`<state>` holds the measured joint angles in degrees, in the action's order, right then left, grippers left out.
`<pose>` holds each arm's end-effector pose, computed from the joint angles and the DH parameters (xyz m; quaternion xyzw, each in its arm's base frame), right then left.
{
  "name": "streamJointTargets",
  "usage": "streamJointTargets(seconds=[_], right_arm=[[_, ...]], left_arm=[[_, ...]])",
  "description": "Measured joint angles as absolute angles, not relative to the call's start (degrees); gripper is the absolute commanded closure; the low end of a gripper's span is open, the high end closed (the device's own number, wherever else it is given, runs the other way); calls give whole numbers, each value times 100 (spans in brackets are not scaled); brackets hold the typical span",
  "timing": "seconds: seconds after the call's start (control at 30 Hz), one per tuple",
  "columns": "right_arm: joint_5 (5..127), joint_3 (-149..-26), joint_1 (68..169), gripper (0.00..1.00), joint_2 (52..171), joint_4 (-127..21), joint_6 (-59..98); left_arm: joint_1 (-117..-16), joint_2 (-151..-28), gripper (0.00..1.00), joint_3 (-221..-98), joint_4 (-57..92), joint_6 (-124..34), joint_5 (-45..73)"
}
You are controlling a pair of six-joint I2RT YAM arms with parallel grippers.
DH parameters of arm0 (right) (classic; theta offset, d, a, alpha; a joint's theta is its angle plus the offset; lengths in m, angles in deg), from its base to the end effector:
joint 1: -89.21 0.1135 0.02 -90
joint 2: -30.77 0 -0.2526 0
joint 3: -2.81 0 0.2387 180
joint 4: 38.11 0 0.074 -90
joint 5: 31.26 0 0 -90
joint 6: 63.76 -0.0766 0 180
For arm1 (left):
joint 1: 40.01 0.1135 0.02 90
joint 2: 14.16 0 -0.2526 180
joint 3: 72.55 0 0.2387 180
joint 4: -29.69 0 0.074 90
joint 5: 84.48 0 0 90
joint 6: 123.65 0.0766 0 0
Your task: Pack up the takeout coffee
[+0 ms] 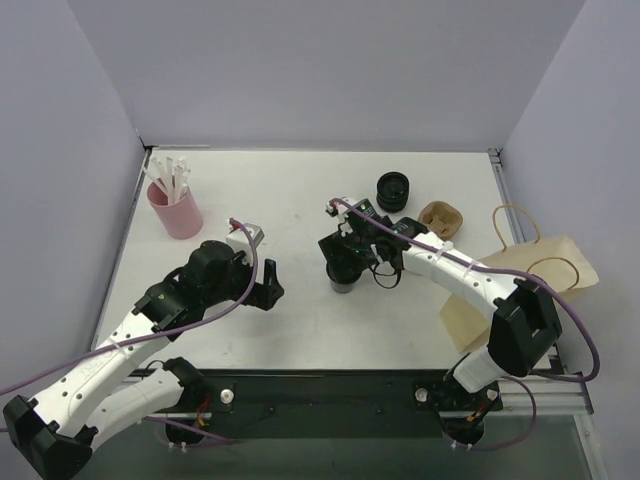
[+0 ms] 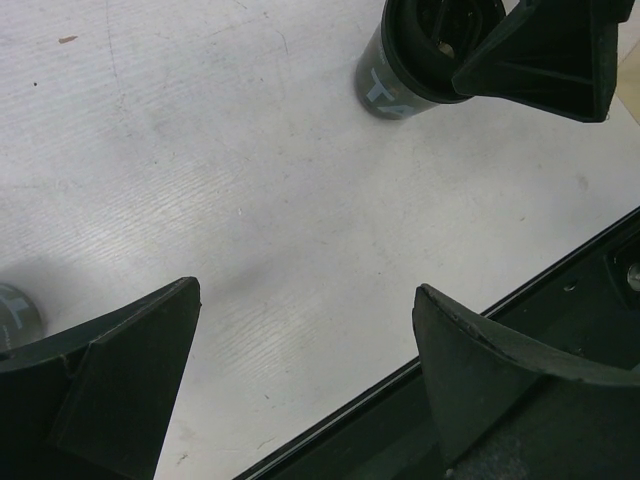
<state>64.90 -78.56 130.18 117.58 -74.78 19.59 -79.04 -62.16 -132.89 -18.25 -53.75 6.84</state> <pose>0.2626 0.2389 0.2424 -0.2901 0.8656 0.2085 0.3510 0.1594 -0.1315 0.2646 0.1514 0.8764 -0.2344 0.3925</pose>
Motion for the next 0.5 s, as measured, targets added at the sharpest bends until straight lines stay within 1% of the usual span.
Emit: streamJointTargets(seconds=[0.13,0.33,0.5], right_arm=[[6407,-7856,13029,13,11904,-7478,2035],[6378,-7880,13051,21,12048,-7474,2075],[6291,-7961,13040,25,12144,-7406,2059]], left_arm=[[-7904,-6219,3,-13289,-1849,-5373,678],[-7904,-6216,3,-13289,-1856,-5371,634],[-7904,-6190,3,-13289,-1858,-5371,531]])
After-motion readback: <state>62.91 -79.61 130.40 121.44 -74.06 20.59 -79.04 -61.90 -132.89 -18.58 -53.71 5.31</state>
